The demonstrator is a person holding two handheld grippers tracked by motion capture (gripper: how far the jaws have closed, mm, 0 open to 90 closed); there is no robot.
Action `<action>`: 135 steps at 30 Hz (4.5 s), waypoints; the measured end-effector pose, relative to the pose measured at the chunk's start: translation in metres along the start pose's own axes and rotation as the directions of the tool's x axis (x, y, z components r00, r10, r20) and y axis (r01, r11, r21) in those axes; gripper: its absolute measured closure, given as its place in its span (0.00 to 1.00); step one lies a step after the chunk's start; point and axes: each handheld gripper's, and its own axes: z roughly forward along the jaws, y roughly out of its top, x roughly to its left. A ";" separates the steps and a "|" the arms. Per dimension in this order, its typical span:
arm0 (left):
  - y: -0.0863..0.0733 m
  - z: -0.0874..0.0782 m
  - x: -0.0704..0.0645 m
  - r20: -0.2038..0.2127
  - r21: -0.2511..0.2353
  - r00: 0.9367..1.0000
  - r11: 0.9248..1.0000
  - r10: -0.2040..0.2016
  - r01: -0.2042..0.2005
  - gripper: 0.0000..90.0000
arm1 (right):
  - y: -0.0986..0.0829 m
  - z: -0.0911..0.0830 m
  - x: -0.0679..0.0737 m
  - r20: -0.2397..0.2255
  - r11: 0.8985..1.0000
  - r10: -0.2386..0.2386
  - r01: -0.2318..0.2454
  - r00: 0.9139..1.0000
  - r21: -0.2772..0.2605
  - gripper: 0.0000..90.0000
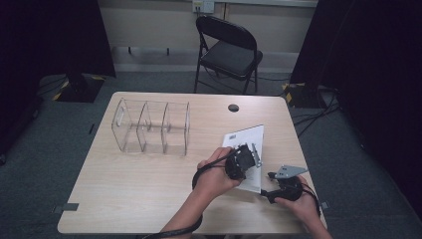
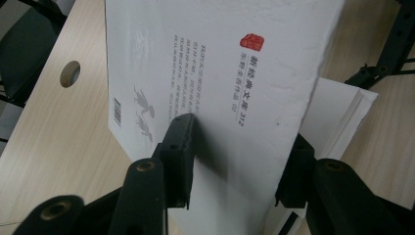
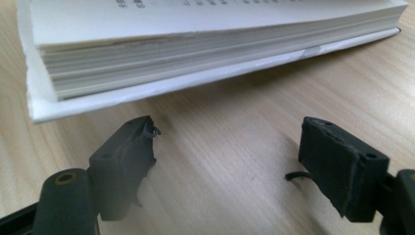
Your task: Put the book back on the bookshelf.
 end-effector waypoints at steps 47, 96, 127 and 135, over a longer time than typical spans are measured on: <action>0.024 -0.017 -0.002 0.031 0.101 0.999 0.995 -0.010 0.006 0.66 | 0.030 -0.005 0.016 0.090 0.970 -0.236 0.240 0.968 -0.029 0.22; -0.091 -0.045 0.046 0.102 -0.100 0.946 0.943 -0.309 0.318 0.44 | 0.108 -0.058 -0.013 -0.114 0.945 -0.313 0.321 0.943 0.065 0.69; -0.145 0.024 0.020 0.169 -0.002 0.901 0.914 -0.399 0.405 0.40 | 0.118 -0.068 -0.027 -0.197 0.965 -0.224 0.246 0.954 0.092 0.71; -0.150 0.030 0.015 0.181 -0.007 0.905 0.919 -0.386 0.394 0.40 | 0.118 -0.068 -0.025 -0.197 0.963 -0.231 0.253 0.953 0.094 0.73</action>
